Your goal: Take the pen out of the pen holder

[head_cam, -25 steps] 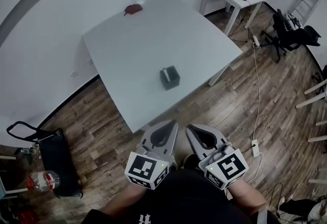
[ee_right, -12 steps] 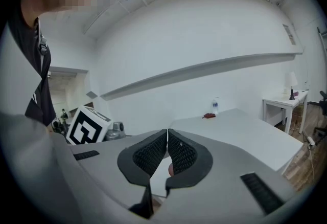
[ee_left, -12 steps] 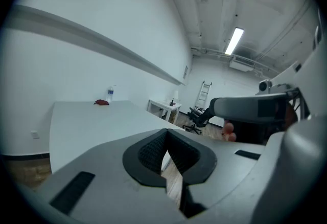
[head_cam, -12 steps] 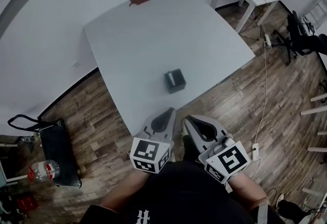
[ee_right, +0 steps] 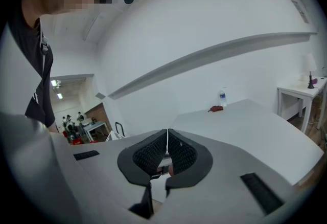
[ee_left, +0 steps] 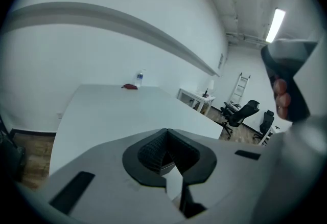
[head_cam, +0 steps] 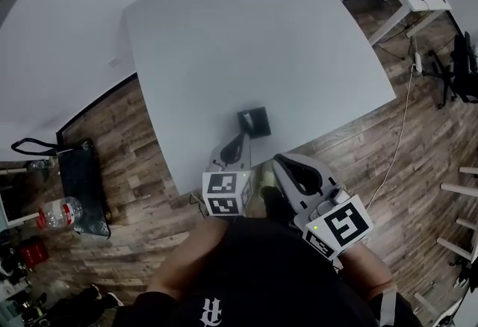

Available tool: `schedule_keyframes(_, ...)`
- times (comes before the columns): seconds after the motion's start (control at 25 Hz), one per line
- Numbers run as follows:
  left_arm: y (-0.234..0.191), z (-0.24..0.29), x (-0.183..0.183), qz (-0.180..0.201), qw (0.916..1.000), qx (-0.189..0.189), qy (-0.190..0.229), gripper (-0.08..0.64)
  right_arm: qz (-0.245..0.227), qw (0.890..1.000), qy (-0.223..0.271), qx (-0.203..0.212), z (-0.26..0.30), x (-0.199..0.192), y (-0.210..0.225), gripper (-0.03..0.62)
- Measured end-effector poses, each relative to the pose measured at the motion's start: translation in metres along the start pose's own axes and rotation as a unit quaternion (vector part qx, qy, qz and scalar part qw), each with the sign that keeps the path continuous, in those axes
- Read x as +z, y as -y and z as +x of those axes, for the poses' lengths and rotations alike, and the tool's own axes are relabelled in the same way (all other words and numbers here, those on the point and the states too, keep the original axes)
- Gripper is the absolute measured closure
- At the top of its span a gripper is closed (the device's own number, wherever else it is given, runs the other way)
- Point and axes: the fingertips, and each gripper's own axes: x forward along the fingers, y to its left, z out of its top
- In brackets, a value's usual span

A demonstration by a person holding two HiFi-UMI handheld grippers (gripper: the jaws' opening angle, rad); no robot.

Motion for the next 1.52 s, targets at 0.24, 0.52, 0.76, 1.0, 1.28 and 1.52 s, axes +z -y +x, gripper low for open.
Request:
schedule_keyframes(0.24, -0.022, 0.041, -0.025, -0.021, 0.9971, 0.055, -0.047, 0.552, 0.018, 0.999, -0.023, 0.036, 0.023, -0.003, 0.026, 0.578)
schedule_keyframes(0.52, -0.037, 0.067, -0.04, -0.032, 0.991, 0.093, -0.091, 0.483, 0.034, 0.997, -0.039, 0.049, 0.039, -0.001, 0.053, 0.58)
schedule_keyframes(0.76, -0.04, 0.078, -0.048, -0.013, 0.9871, 0.109, -0.117, 0.451, 0.042, 0.996, -0.05, 0.062, 0.051, -0.003, 0.061, 0.578)
schedule_keyframes(1.0, -0.039, 0.088, -0.052, 0.011, 0.9836, 0.117, -0.137, 0.451, 0.049, 0.995, -0.056, 0.062, 0.052, -0.004, 0.071, 0.58)
schedule_keyframes(1.28, -0.048, 0.088, -0.056, 0.034, 0.9783, 0.14, -0.148, 0.463, 0.053, 0.995, -0.06, 0.058, 0.053, -0.008, 0.077, 0.58)
schedule_keyframes(1.52, -0.05, 0.092, -0.054, 0.041, 0.9786, 0.142, -0.143, 0.48, 0.053, 0.995, -0.063, 0.055, 0.054, -0.009, 0.083, 0.58)
